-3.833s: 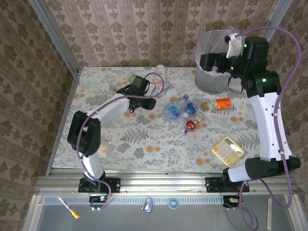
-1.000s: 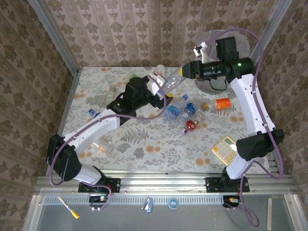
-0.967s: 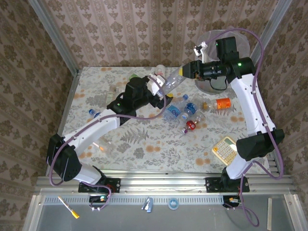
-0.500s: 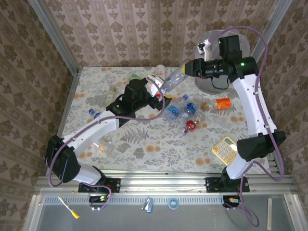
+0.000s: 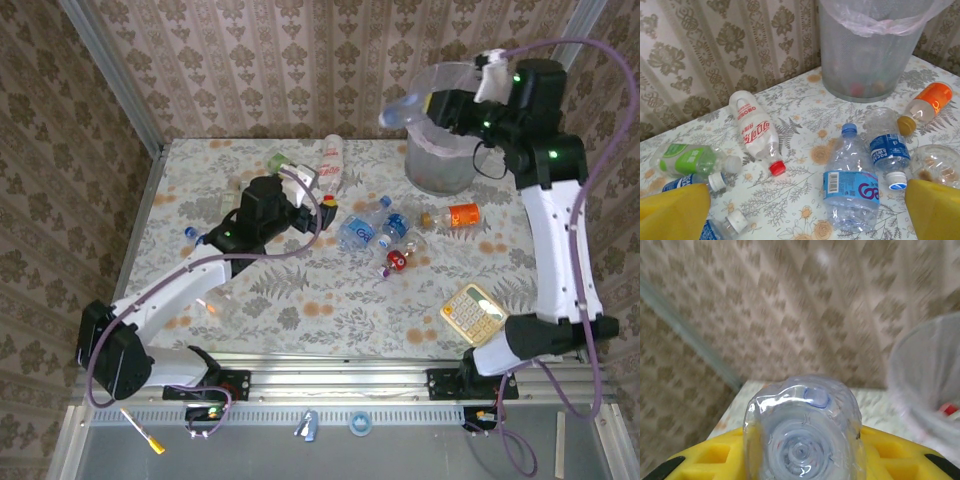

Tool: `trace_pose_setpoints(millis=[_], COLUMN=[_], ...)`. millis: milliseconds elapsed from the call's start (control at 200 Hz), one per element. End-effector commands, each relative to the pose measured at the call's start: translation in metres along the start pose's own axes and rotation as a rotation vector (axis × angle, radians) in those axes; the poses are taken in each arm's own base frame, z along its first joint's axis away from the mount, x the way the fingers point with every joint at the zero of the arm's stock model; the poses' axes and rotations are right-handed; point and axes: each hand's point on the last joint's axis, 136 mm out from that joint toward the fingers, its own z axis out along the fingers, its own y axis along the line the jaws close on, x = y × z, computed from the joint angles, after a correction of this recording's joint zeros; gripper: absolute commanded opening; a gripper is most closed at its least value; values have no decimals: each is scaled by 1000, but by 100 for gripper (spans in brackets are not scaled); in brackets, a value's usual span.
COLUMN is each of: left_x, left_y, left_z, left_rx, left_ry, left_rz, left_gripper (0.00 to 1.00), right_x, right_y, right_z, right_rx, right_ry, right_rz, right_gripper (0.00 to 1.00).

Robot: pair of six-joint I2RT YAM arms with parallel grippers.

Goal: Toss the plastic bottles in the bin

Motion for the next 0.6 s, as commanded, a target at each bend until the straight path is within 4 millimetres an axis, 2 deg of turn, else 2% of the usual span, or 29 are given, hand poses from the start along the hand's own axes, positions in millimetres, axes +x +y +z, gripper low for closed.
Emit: trace_pose_setpoints(millis=[0, 160, 205, 335, 455, 595], left_x=[0, 1, 0, 1, 1, 3], left_y=[12, 18, 19, 22, 24, 24], left_z=[-8, -10, -11, -10, -10, -9], left_rx=[-51, -72, -74, -87, -93, -96], left_ry=[-8, -11, -12, -12, -15, -12], left_rz=[-53, -71, -75, -88, -92, -95], left_gripper=[100, 100, 100, 100, 100, 100], right_x=[-62, -98, -110, -120, -121, -117], right_y=[-3, -7, -6, -13, -11, -12], right_z=[-34, -80, -100, -138, -150, -147], right_rx=[105, 230, 261, 372, 390, 387], right_ry=[-279, -515, -612, -770, -800, -780], right_rz=[-85, -174, -194, -228, -261, -271], right_gripper=[41, 39, 37, 33, 33, 33])
